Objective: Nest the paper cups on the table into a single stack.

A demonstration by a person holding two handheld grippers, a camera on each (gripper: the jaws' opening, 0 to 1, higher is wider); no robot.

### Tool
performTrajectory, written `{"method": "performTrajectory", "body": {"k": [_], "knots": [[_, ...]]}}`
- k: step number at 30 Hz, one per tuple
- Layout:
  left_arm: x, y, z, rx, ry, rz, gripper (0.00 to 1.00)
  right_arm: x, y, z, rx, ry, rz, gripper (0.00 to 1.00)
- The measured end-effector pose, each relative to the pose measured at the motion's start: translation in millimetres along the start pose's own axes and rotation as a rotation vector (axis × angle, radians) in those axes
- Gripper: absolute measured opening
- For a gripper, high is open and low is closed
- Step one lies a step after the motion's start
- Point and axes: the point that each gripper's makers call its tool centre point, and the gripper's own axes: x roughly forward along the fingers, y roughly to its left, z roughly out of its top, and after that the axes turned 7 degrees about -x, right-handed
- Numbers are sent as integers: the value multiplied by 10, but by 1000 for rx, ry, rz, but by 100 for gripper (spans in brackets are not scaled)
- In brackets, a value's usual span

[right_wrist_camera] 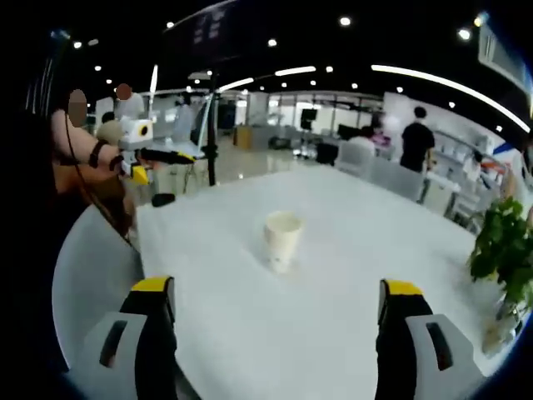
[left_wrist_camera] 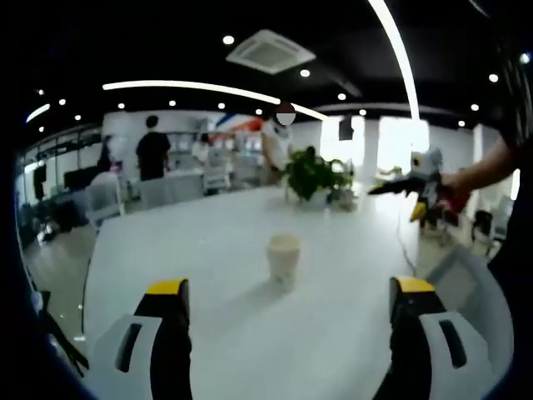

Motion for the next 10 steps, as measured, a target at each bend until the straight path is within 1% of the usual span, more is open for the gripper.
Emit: {"method": "performTrajectory", "body": {"k": [2,5,10], "knots": [[2,21,-28,3,6,1,98,21,9,-21,5,10,-2,100],[3,27,-62,15,16,5,98,35,36,-5,9,3,6,100],[-1,4,-114,11,28,2,98,43,85,-9,0,14,16,100]]}}
